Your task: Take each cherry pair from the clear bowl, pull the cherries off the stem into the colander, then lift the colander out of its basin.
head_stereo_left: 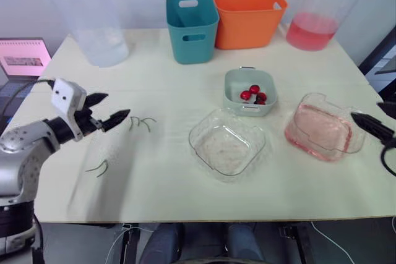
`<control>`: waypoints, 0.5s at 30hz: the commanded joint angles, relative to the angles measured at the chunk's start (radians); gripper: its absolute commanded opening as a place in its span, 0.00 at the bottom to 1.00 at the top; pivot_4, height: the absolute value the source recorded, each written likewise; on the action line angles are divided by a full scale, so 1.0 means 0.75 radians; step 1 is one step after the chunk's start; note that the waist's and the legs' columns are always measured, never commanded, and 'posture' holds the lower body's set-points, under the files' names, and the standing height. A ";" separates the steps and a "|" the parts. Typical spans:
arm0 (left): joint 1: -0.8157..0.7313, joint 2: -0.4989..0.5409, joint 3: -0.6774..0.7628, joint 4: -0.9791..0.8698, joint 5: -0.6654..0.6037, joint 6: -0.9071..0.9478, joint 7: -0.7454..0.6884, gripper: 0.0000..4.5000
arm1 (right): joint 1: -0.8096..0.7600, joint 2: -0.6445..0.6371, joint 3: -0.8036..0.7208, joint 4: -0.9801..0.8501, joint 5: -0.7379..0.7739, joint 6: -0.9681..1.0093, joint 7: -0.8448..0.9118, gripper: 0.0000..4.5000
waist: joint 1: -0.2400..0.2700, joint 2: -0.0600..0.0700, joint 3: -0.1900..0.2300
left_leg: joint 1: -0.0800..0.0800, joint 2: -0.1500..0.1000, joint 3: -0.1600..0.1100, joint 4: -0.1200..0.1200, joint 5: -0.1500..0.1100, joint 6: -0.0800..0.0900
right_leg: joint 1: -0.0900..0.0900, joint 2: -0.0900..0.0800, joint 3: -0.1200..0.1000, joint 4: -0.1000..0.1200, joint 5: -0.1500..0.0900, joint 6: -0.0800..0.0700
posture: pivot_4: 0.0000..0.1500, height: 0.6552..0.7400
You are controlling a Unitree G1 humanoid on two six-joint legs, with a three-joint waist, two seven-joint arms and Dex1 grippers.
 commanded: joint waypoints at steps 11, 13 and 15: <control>0.119 -0.002 0.106 -0.122 -0.068 0.013 0.056 1.00 | -0.097 -0.082 0.114 0.191 0.067 -0.190 0.022 0.99 | 0.008 0.000 0.000 | 0.002 0.000 -0.001 0.000 0.000 0.000 | 0.004 0.000 -0.001 -0.003 0.000 0.000 | 1.00 1.00; 0.121 -0.006 0.110 -0.125 -0.075 0.017 0.064 1.00 | -0.112 -0.087 0.134 0.203 0.071 -0.199 0.017 0.99 | 0.008 0.000 0.000 | 0.002 0.000 -0.001 0.000 0.000 0.000 | 0.004 0.000 -0.001 -0.004 0.000 0.000 | 1.00 1.00; 0.127 -0.011 0.113 -0.132 -0.082 0.021 0.072 1.00 | -0.119 -0.093 0.151 0.215 0.072 -0.209 0.020 0.99 | 0.007 0.000 0.000 | 0.002 0.000 -0.001 0.000 0.000 0.000 | 0.004 0.000 -0.001 -0.004 0.000 0.000 | 1.00 1.00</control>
